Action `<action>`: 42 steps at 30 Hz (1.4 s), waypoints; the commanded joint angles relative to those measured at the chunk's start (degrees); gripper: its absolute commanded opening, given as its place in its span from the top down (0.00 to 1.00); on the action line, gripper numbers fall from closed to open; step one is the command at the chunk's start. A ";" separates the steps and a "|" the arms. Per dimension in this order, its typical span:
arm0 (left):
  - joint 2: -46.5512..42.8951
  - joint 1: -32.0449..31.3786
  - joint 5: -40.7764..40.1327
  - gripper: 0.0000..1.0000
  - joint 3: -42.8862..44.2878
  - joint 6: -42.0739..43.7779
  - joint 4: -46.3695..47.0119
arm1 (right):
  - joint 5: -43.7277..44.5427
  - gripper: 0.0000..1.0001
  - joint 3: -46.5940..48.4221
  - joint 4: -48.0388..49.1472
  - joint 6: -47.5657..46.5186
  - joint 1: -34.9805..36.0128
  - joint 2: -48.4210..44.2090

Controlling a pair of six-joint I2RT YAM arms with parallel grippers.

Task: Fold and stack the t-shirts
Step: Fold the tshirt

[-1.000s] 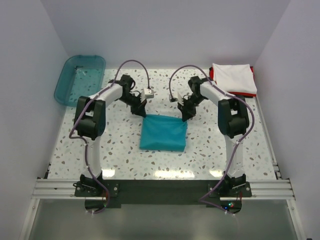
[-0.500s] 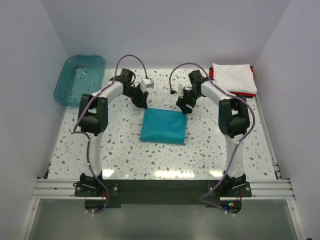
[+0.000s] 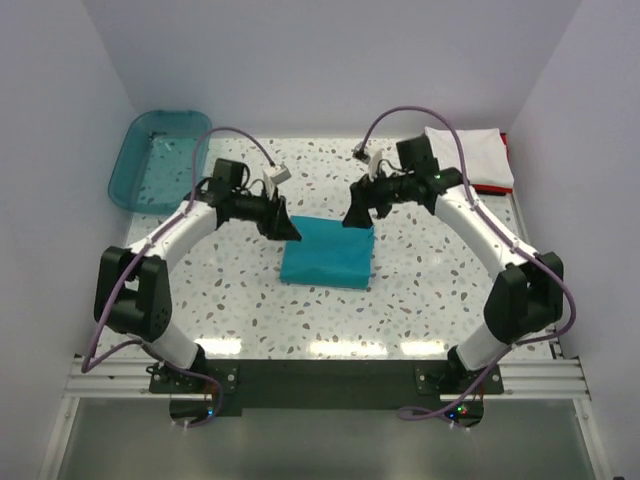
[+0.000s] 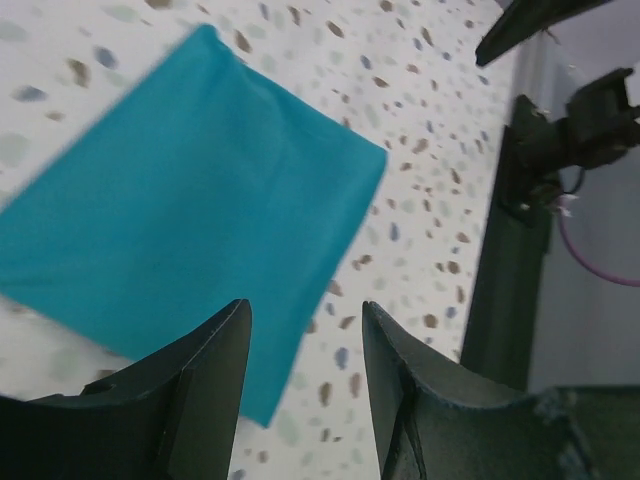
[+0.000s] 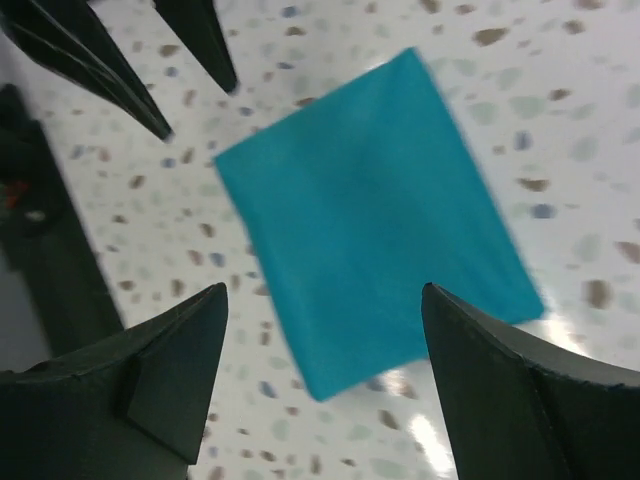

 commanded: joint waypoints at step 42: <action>14.05 -3.29 11.07 0.53 -15.78 -9.49 4.64 | -18.22 0.55 -26.98 10.12 21.17 1.61 10.87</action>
